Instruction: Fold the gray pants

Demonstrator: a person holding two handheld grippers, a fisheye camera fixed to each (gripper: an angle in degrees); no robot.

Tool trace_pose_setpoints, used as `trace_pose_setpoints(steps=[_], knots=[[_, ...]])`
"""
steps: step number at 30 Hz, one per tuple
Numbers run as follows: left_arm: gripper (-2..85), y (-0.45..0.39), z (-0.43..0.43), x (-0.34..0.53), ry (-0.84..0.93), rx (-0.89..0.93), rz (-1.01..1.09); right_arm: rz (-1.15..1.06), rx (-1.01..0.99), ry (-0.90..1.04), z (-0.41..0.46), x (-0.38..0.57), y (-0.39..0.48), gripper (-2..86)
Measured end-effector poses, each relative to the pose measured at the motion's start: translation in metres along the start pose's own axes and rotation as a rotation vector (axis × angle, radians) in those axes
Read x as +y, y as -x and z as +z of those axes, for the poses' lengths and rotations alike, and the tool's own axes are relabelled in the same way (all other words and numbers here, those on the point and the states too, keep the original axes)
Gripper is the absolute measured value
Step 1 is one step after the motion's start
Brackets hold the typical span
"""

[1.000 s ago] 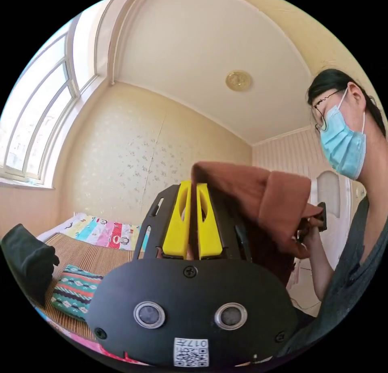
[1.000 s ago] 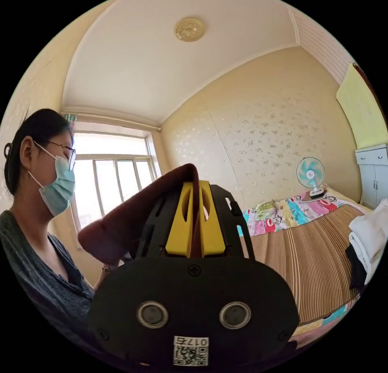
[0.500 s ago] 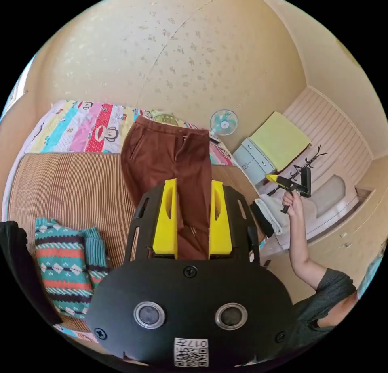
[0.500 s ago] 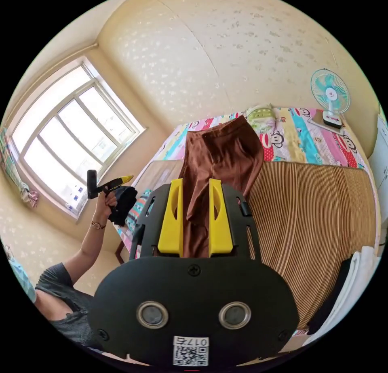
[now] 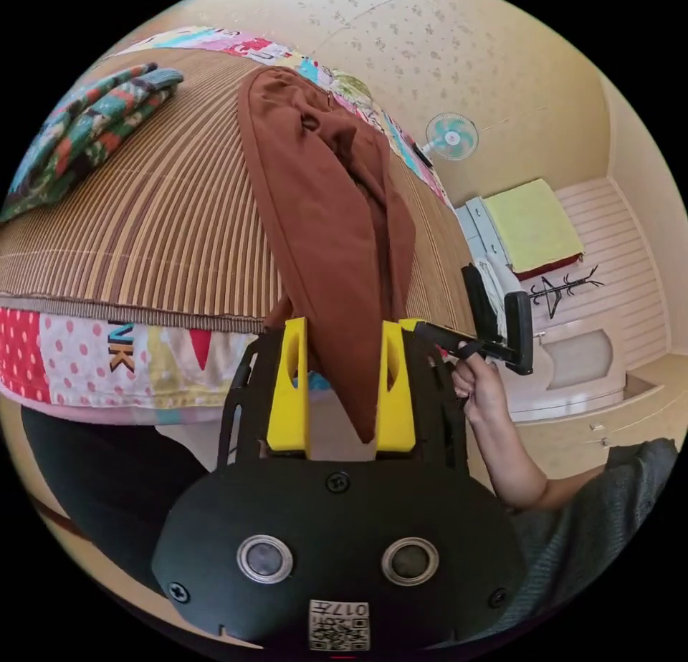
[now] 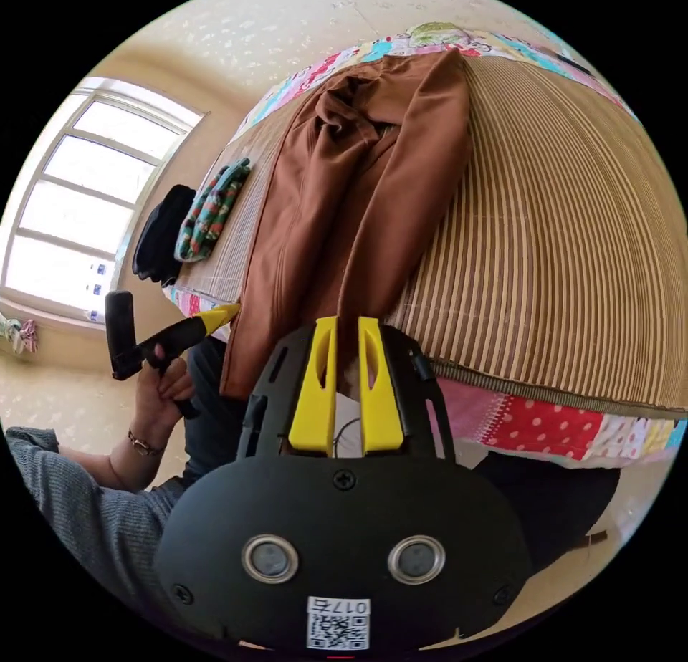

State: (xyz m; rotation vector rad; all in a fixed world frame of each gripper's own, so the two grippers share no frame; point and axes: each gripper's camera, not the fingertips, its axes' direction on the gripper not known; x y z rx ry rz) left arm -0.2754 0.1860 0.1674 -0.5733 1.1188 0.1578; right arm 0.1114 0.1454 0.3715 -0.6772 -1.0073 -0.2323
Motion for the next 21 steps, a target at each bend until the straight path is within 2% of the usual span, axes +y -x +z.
trace_pose_setpoints(steps=[1,2,3,4,5,6,7,8,9,10,12,14,15,17,21], knots=[[10.0,-0.003,-0.002,-0.007,0.026,0.024,0.046,-0.012,-0.078,-0.028,-0.023,-0.005,-0.01,2.8],[3.7,-0.004,-0.01,-0.02,0.046,0.131,0.103,-0.012,-0.132,-0.052,-0.036,-0.007,-0.016,2.6],[0.2,0.0,-0.026,-0.03,0.017,0.342,0.155,-0.017,-0.262,-0.121,-0.068,-0.007,-0.032,2.1],[0.0,0.003,-0.037,-0.034,-0.011,0.473,0.186,-0.03,-0.345,-0.228,-0.105,-0.002,-0.047,1.7],[-0.4,0.012,-0.063,-0.04,-0.096,0.721,0.246,-0.034,-0.35,-0.281,-0.125,0.002,-0.053,1.6],[-0.7,0.026,-0.091,-0.039,-0.209,0.827,0.264,-0.042,-0.306,-0.371,-0.162,0.012,-0.065,1.4],[-0.7,0.034,-0.104,-0.037,-0.254,0.809,0.248,-0.025,-0.204,-0.435,-0.196,0.023,-0.076,1.3],[-0.7,0.05,-0.126,-0.034,-0.289,0.666,0.179,0.002,-0.135,-0.453,-0.21,0.029,-0.083,1.2],[-0.5,0.063,-0.14,-0.03,-0.275,0.467,0.118,0.093,0.025,-0.46,-0.235,0.041,-0.096,1.2],[-0.4,0.068,-0.144,-0.028,-0.26,0.37,0.095,0.212,0.15,-0.446,-0.252,0.052,-0.112,1.1],[2.5,0.087,-0.146,-0.019,-0.184,0.111,0.002,0.339,0.211,-0.442,-0.269,0.071,-0.132,1.2],[9.6,0.099,-0.13,-0.014,-0.113,0.003,-0.066,0.373,0.167,-0.46,-0.276,0.088,-0.144,1.4],[15.3,0.105,-0.113,-0.012,-0.055,-0.033,-0.097,0.387,0.123,-0.468,-0.276,0.096,-0.15,1.6],[16.7,0.118,-0.08,-0.011,0.032,0.001,-0.136,0.401,0.061,-0.443,-0.268,0.101,-0.157,1.7],[14.5,0.147,-0.008,-0.016,0.224,0.139,-0.251,0.365,-0.072,-0.373,-0.249,0.087,-0.157,1.4]])
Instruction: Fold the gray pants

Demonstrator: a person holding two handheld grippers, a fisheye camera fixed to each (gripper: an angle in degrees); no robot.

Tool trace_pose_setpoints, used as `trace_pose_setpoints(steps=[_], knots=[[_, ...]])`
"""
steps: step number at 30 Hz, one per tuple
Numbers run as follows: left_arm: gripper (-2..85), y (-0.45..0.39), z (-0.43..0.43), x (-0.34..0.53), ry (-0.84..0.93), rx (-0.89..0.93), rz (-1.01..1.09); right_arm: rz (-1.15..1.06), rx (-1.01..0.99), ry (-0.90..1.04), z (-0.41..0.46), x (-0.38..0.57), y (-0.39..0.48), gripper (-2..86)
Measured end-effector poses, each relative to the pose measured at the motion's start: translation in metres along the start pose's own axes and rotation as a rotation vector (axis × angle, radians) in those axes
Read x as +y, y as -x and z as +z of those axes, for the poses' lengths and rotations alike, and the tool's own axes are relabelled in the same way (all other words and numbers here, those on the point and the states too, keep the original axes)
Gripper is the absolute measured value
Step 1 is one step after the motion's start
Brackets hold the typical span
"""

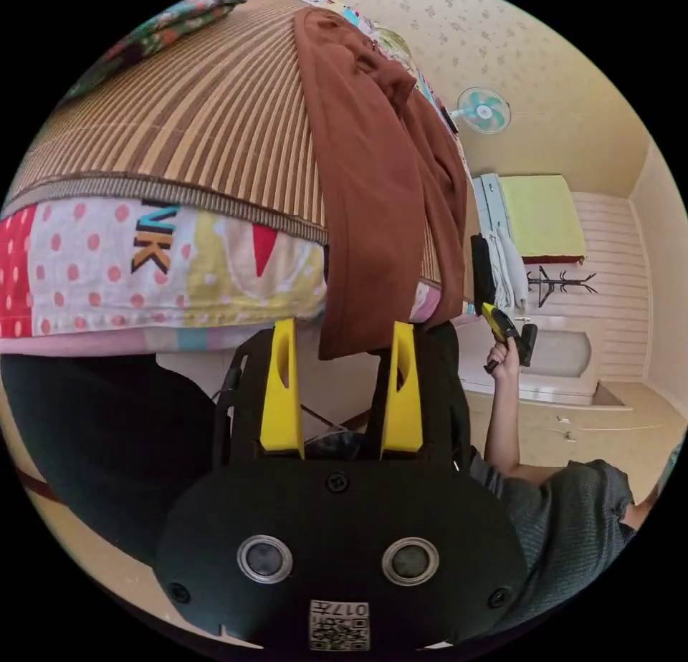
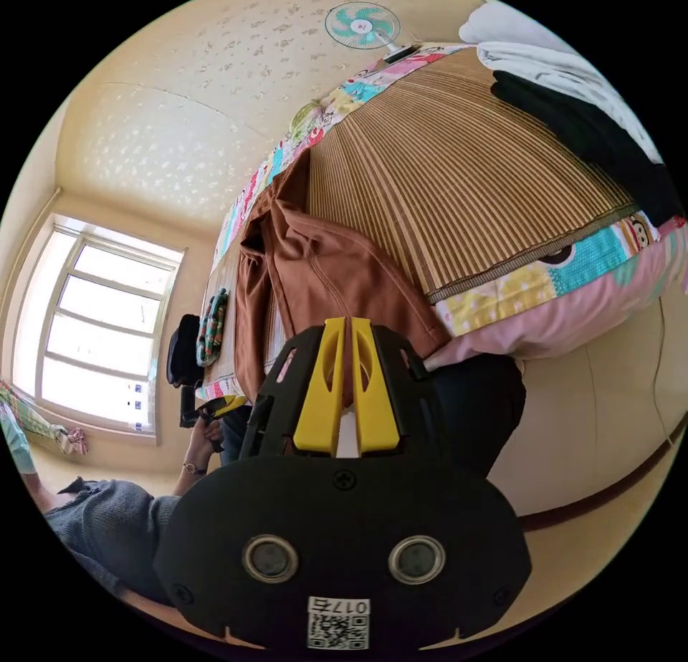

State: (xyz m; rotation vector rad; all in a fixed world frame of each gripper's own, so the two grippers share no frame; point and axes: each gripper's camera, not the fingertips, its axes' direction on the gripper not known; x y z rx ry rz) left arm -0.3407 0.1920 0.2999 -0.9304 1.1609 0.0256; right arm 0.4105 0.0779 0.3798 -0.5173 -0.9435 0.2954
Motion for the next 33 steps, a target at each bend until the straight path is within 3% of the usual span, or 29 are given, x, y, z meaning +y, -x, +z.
trace_pose_setpoints(steps=[3,4,6,9,11,13,15,17,26,33], knots=[[3.6,-0.002,-0.005,-0.008,-0.011,0.214,0.075,-0.068,-0.085,0.055,0.005,-0.014,0.016,1.1],[3.3,-0.005,-0.011,-0.009,-0.015,0.292,0.121,-0.095,-0.102,0.075,0.003,-0.021,0.022,1.0],[2.5,-0.025,-0.056,0.003,-0.162,0.69,0.356,-0.15,-0.143,0.105,-0.001,-0.029,0.032,0.9],[2.2,-0.024,-0.115,0.023,-0.311,0.96,0.554,-0.248,-0.222,0.138,-0.007,-0.039,0.047,0.8],[2.1,-0.007,-0.132,0.028,-0.318,0.865,0.515,-0.266,-0.23,0.167,-0.006,-0.044,0.05,0.9],[2.2,0.013,-0.134,0.031,-0.264,0.563,0.372,-0.277,-0.216,0.223,0.004,-0.051,0.052,1.1],[2.4,0.032,-0.119,0.036,-0.113,0.071,0.143,-0.284,-0.231,0.272,0.016,-0.054,0.056,1.4],[2.8,0.042,-0.102,0.038,0.0,-0.241,-0.006,-0.299,-0.269,0.333,0.032,-0.055,0.064,2.1],[3.6,0.039,-0.089,0.031,-0.015,-0.222,0.016,-0.356,-0.223,0.614,0.133,-0.029,0.122,8.5],[3.3,0.053,-0.101,0.033,0.019,0.124,0.078,-0.317,-0.202,0.705,0.16,-0.019,0.132,4.5]])
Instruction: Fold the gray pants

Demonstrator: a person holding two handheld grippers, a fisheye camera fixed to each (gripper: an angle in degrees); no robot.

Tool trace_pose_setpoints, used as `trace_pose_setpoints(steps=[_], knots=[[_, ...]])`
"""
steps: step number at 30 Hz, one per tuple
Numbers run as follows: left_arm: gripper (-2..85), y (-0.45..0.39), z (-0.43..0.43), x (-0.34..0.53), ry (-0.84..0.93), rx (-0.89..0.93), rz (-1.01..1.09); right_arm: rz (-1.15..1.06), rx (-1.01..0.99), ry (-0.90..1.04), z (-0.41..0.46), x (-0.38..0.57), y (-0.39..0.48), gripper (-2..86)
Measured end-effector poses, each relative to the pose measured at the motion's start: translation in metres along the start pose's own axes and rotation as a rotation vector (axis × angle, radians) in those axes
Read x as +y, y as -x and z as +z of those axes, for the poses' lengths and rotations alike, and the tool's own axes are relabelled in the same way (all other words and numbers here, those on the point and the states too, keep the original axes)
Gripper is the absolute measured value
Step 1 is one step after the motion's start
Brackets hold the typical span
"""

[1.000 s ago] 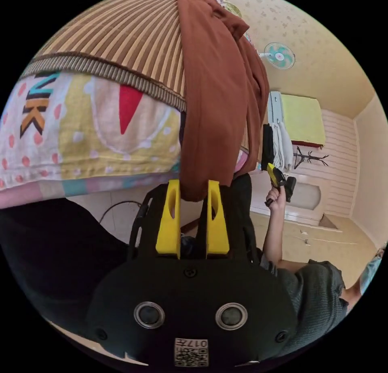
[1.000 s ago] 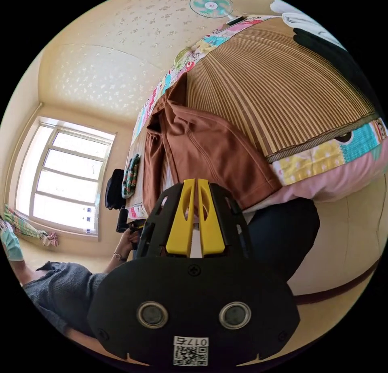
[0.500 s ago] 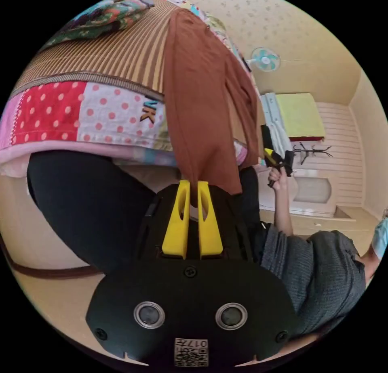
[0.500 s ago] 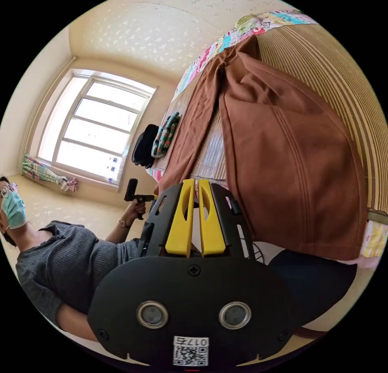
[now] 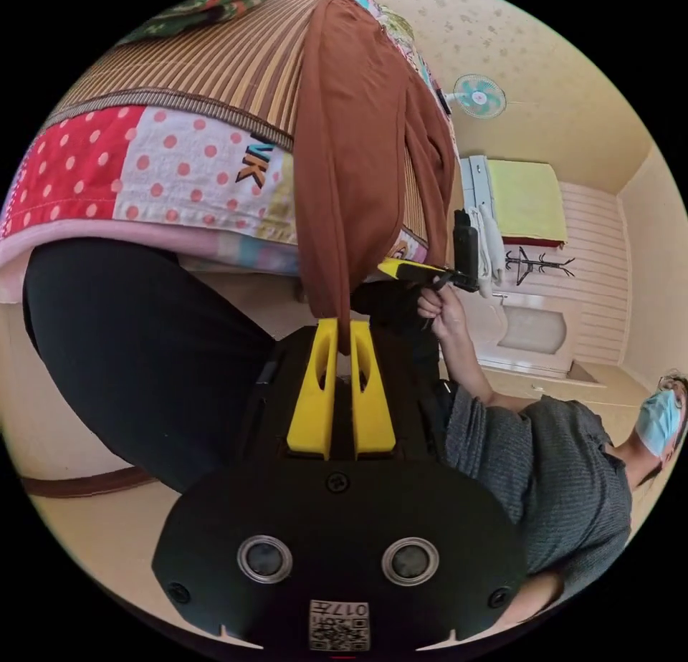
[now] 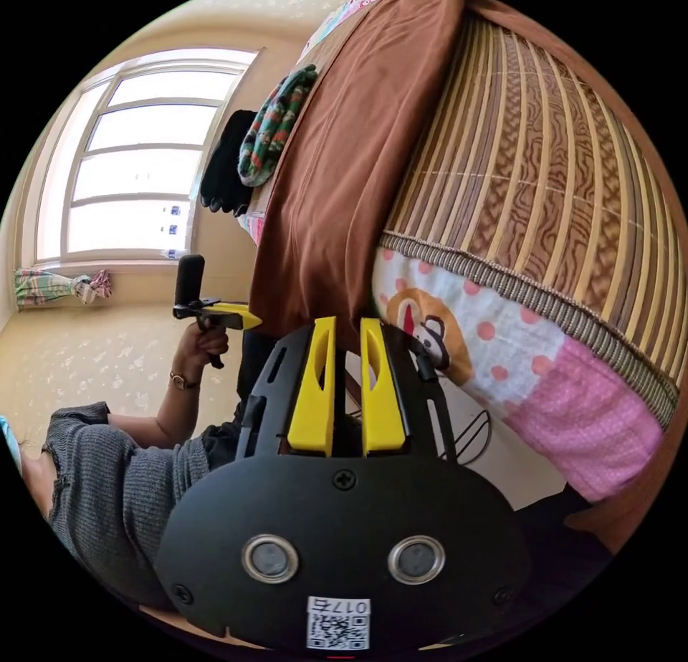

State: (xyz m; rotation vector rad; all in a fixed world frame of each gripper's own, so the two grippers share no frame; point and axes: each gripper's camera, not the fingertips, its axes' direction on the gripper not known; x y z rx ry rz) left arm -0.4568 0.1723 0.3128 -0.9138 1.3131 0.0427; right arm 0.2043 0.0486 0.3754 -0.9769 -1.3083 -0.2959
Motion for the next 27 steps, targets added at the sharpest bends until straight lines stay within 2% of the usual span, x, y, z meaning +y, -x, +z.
trace_pose_setpoints(steps=[2,5,7,9,11,13,14,16,19,22,24,27], knots=[[3.2,-0.008,-0.003,0.01,0.003,-0.005,0.043,-0.05,-0.074,-0.027,-0.022,0.016,0.01,3.1],[3.6,-0.018,0.0,0.03,0.04,-0.02,0.092,-0.173,-0.041,-0.01,-0.053,0.048,0.028,2.0],[4.4,-0.01,0.007,0.04,0.072,0.027,0.048,-0.169,0.024,0.044,-0.064,0.068,0.025,1.7],[6.1,0.007,0.005,0.052,0.013,0.011,-0.042,-0.146,0.077,0.036,-0.082,0.082,0.015,1.9],[6.7,0.017,-0.005,0.06,-0.068,-0.003,-0.09,-0.069,0.118,-0.126,-0.119,0.102,-0.003,2.6],[6.9,0.02,-0.014,0.064,-0.122,-0.017,-0.1,0.051,0.162,-0.399,-0.178,0.139,-0.028,4.0],[6.9,0.018,-0.016,0.065,-0.14,-0.027,-0.093,0.076,0.192,-0.458,-0.19,0.149,-0.033,4.5],[6.8,0.014,-0.014,0.062,-0.147,-0.039,-0.079,0.218,0.394,-0.604,-0.225,0.181,-0.05,7.1],[6.6,0.008,-0.001,0.054,-0.13,-0.021,-0.058,0.308,0.524,-0.609,-0.235,0.199,-0.068,13.7],[6.6,-0.003,0.018,0.046,-0.109,0.014,-0.008,0.302,0.46,-0.5,-0.221,0.205,-0.094,14.6],[6.5,-0.013,0.033,0.041,-0.09,0.036,0.035,0.271,0.41,-0.451,-0.209,0.212,-0.101,13.8],[6.6,-0.026,0.051,0.036,-0.058,0.06,0.079,0.152,0.355,-0.47,-0.199,0.229,-0.08,6.5]])
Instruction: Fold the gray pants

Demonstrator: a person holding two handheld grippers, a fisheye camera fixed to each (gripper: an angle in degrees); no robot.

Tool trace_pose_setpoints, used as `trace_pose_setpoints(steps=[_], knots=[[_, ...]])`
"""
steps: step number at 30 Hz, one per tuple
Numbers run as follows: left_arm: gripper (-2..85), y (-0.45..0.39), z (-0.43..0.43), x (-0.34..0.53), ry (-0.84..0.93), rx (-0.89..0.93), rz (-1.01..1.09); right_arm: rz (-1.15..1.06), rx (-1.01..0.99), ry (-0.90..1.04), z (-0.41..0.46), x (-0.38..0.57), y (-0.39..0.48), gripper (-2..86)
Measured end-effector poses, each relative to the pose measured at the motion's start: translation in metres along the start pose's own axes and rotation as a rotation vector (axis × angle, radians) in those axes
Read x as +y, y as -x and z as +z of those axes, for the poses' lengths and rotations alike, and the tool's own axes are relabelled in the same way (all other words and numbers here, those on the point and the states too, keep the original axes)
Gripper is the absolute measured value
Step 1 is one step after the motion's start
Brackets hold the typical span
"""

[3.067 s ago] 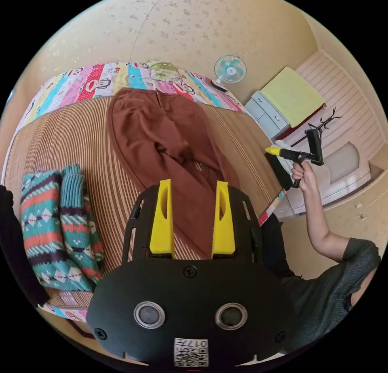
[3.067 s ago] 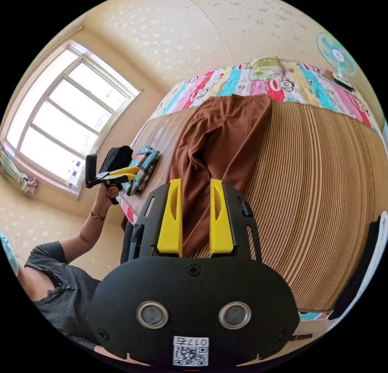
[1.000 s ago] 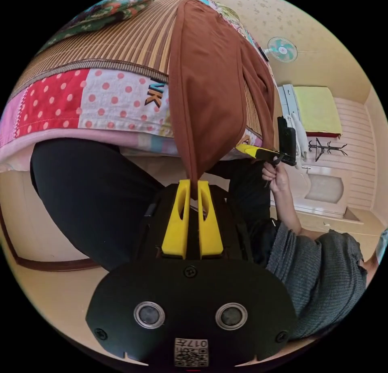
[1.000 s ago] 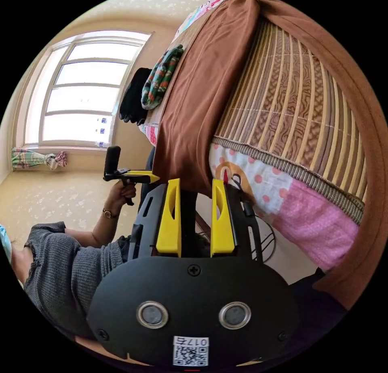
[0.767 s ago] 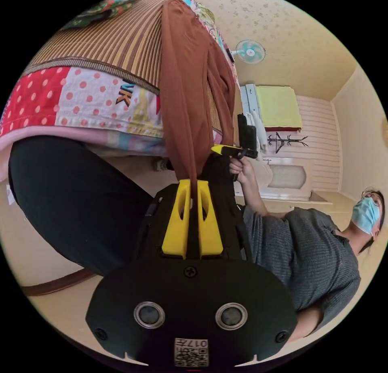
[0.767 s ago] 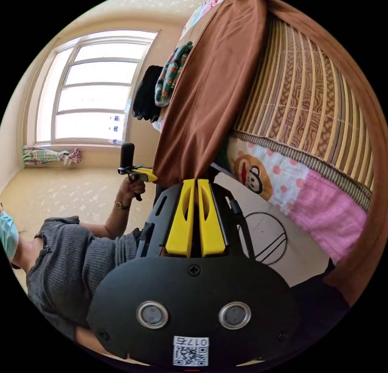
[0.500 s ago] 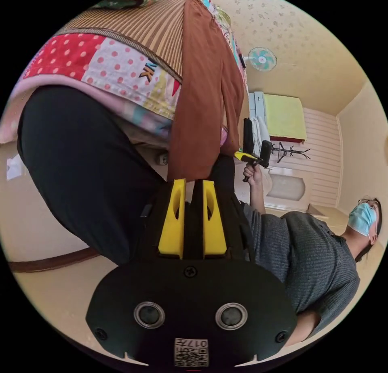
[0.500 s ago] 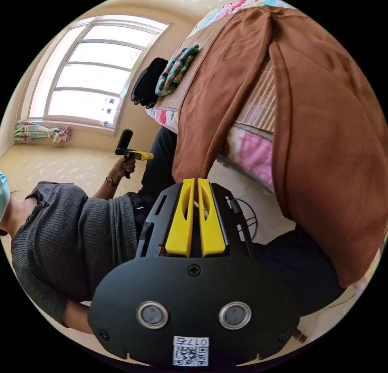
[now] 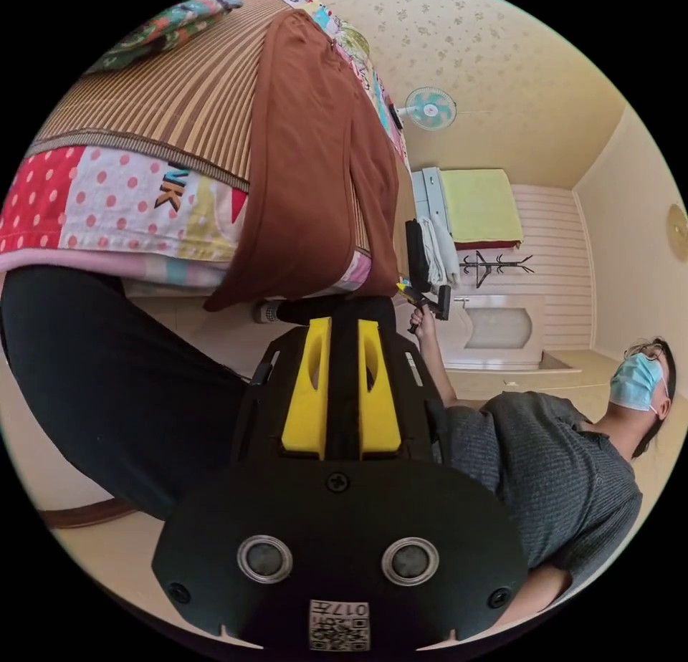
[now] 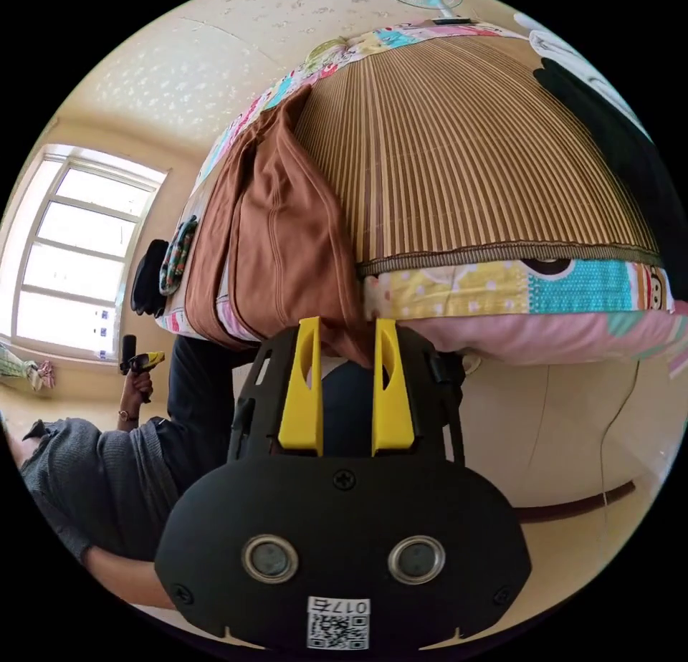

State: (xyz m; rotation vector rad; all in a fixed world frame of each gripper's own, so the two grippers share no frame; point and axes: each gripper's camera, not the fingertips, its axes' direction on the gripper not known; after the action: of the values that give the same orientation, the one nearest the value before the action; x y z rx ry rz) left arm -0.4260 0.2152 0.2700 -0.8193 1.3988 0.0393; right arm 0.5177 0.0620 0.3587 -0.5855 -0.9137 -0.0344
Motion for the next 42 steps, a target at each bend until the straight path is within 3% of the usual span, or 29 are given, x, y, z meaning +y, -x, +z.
trace_pose_setpoints(steps=[5,10,14,17,20,23,27,30,36,39,42], knots=[[9.2,-0.041,0.032,-0.017,0.014,-0.004,0.097,-0.31,-0.349,-0.167,-0.021,0.021,0.084,2.5],[15.1,-0.095,0.083,-0.063,0.056,0.04,0.206,-0.499,-0.47,0.009,0.047,-0.003,0.169,1.9],[17.4,-0.123,0.131,-0.103,0.106,-0.109,0.249,-0.516,-0.529,0.116,0.103,-0.017,0.202,2.0],[14.2,-0.118,0.154,-0.114,0.135,-0.151,0.269,-0.504,-0.537,0.187,0.139,-0.024,0.221,2.2],[5.6,-0.102,0.16,-0.106,0.118,-0.228,0.262,-0.551,-0.493,0.293,0.153,-0.034,0.227,2.7],[2.8,-0.084,0.161,-0.093,0.1,-0.155,0.261,-0.517,-0.462,0.301,0.15,-0.069,0.197,3.5],[0.2,-0.077,0.158,-0.078,0.059,-0.127,0.258,-0.273,-0.195,0.14,0.151,-0.189,0.136,6.1],[-0.6,-0.087,0.16,-0.071,0.054,-0.134,0.327,-0.177,-0.003,-0.014,0.165,-0.3,0.132,13.4],[-0.8,-0.1,0.165,-0.062,0.042,-0.152,0.424,-0.079,0.2,-0.035,0.25,-0.488,0.156,19.7],[-0.8,-0.096,0.164,-0.062,0.037,-0.139,0.45,0.016,0.289,-0.055,0.283,-0.524,0.152,17.5],[-0.8,-0.082,0.15,-0.059,0.019,-0.101,0.443,0.023,0.385,-0.118,0.295,-0.533,0.165,4.7]])
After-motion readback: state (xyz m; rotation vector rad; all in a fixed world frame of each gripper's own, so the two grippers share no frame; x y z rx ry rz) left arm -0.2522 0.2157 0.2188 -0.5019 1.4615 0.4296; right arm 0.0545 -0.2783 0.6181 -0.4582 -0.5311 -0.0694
